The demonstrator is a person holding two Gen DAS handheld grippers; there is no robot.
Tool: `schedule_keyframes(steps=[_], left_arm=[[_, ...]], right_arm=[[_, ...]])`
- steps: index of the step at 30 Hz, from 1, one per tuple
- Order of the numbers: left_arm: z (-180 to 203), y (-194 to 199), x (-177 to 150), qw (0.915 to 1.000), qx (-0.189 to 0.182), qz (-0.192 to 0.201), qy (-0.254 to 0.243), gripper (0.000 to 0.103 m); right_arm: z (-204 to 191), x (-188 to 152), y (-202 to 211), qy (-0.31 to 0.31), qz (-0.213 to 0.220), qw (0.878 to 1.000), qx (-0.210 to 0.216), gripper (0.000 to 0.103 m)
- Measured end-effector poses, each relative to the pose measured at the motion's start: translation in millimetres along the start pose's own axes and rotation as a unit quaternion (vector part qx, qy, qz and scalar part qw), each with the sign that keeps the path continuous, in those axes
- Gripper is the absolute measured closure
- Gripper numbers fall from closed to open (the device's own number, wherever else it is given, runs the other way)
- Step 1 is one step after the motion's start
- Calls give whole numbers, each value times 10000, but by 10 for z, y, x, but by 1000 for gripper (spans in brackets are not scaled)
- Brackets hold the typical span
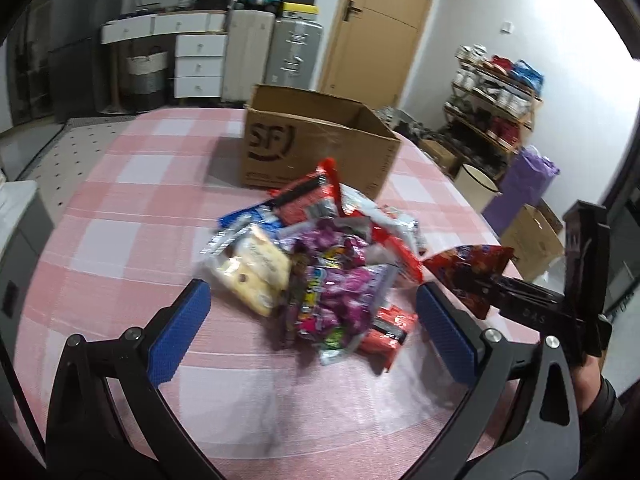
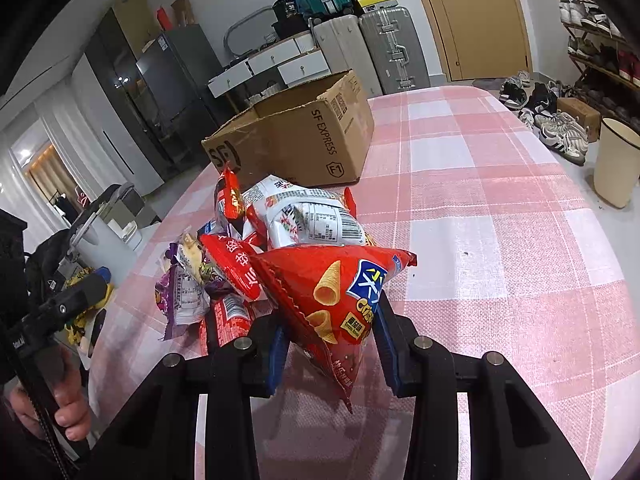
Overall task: Organize snacks
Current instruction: 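Grasp the purple candy bag with the left gripper while the right gripper holds the chip bag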
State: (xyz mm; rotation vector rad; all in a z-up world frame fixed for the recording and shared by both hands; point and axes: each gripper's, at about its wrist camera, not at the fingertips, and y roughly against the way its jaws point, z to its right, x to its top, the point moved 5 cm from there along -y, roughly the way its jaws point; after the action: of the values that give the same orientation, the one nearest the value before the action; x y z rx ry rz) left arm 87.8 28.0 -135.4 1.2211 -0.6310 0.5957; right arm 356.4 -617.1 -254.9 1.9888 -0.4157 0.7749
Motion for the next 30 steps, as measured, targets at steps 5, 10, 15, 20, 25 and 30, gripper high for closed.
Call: schedule_keyframes(steps=[5, 10, 15, 20, 25, 30], left_arm=[[97, -191, -19, 9997, -115, -135, -139, 1], [98, -343, -14, 9995, -133, -214, -174, 1], [111, -500, 31, 9993, -129, -250, -244, 1], [117, -646, 39, 9989, -113, -307, -324, 1], [129, -742, 22, 9986, -188, -385, -314, 1], [90, -817, 16, 9984, -275, -446, -230, 11]], right_arm=[[23, -8, -12, -19, -4, 10000, 19, 64], [56, -19, -2, -45, 7, 10000, 23, 64], [105, -13, 42, -94, 57, 9999, -6, 64], [153, -13, 110, -127, 114, 9998, -38, 64], [174, -2, 163, -143, 170, 9997, -49, 64], [175, -9, 185, -148, 177, 9997, -54, 64]])
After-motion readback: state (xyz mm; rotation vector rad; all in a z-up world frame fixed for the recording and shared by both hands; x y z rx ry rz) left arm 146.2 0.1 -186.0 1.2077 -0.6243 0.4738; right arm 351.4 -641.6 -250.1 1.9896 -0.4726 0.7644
